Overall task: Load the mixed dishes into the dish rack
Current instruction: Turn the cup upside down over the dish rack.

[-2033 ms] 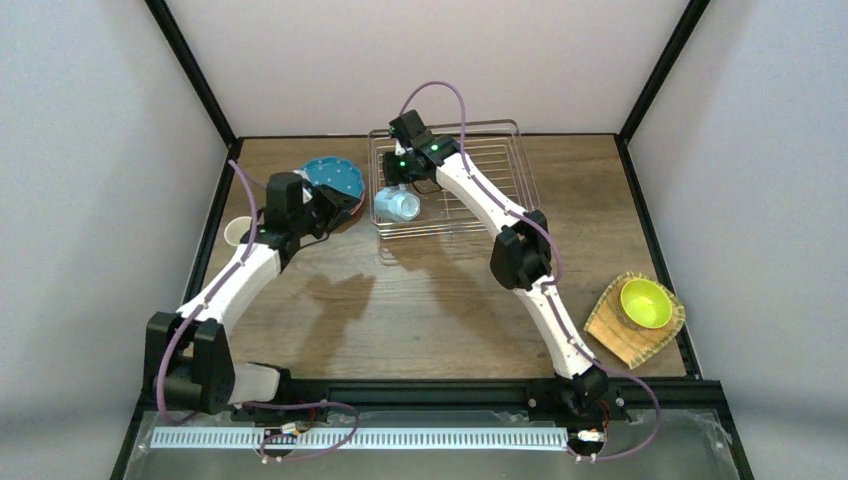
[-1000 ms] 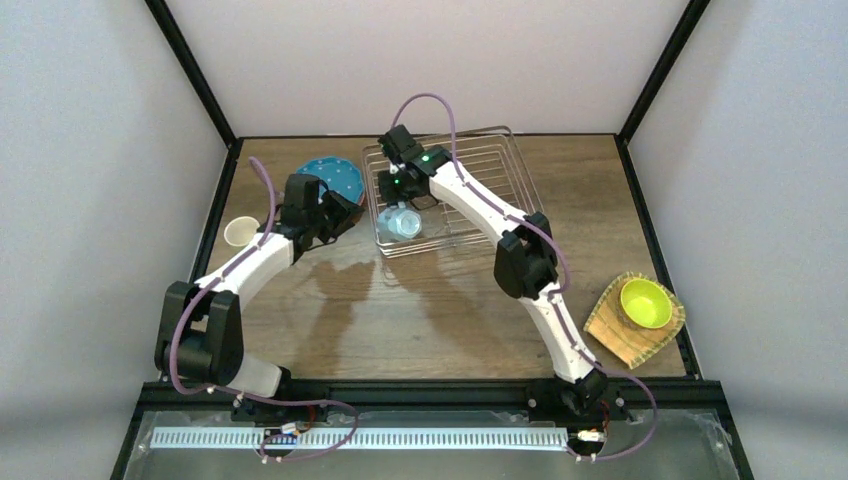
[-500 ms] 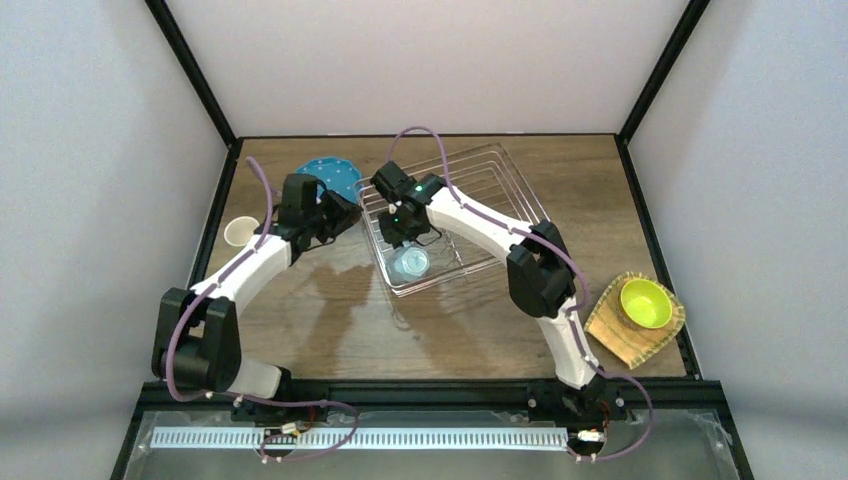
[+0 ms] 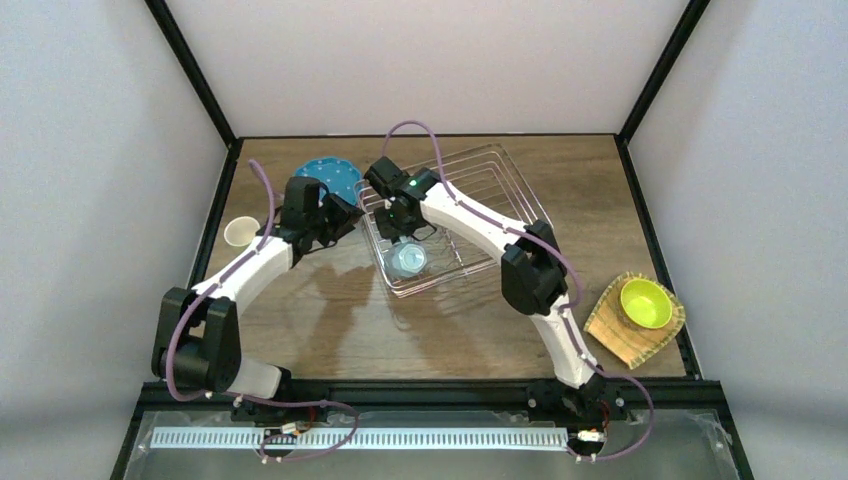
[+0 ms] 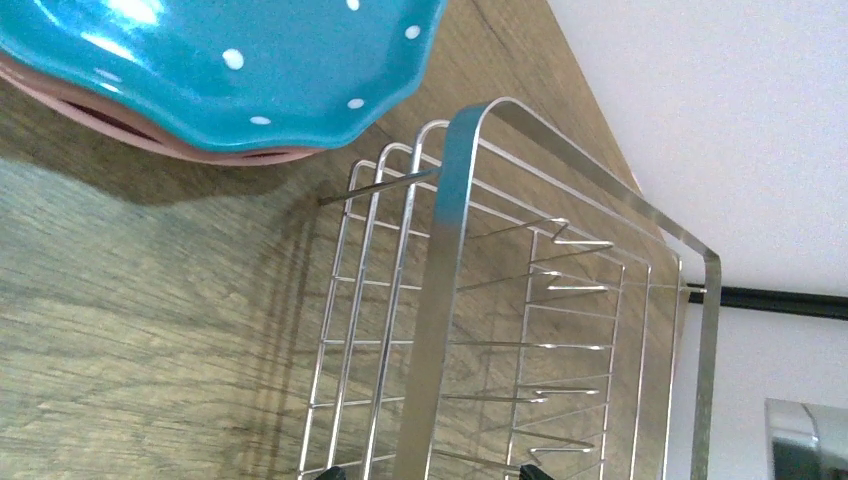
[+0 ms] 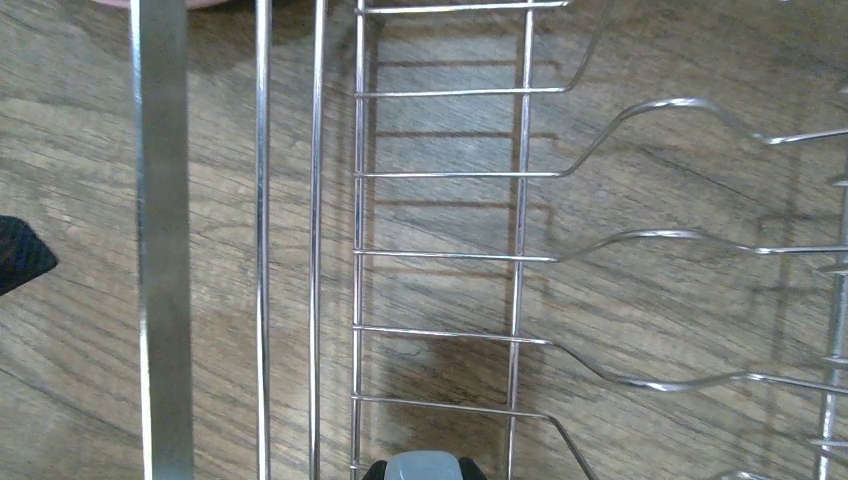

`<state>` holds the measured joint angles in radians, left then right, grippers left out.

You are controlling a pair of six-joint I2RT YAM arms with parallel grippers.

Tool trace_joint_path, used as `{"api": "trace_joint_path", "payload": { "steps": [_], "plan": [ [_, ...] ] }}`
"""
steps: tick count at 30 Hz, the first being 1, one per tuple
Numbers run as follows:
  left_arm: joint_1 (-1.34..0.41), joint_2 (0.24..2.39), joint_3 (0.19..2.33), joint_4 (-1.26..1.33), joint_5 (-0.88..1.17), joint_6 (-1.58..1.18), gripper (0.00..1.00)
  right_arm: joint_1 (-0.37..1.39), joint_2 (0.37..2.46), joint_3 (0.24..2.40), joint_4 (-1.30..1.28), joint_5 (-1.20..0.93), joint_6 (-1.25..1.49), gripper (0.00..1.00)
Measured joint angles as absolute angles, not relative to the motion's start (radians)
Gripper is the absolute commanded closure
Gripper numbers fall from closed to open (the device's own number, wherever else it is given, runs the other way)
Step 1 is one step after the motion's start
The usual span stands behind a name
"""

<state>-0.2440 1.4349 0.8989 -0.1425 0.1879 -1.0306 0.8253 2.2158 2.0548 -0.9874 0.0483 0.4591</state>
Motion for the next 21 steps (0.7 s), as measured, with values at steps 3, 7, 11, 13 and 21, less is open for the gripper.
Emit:
{"api": "trace_joint_path", "payload": {
  "steps": [3,7,11,13,21],
  "plan": [
    [-0.244,1.435,0.890,-0.142,0.187,-1.045,0.00,0.826,2.234,2.057,-0.994,0.049,0.450,0.86],
    [-0.244,1.435,0.888,-0.139,0.187,-1.064,0.01,0.826,2.236,2.058,-0.994,0.047,0.446,0.74],
    [-0.245,1.435,0.888,-0.127,0.187,-1.085,0.00,0.825,2.238,2.059,-0.994,0.048,0.443,0.65],
    [-0.246,1.435,0.888,-0.123,0.187,-1.095,0.00,0.826,2.241,2.062,-0.994,0.048,0.440,0.62],
    [-0.246,1.435,0.888,-0.121,0.180,-1.142,0.00,0.825,2.284,2.096,-0.997,0.049,0.417,0.52]
  ]
}}
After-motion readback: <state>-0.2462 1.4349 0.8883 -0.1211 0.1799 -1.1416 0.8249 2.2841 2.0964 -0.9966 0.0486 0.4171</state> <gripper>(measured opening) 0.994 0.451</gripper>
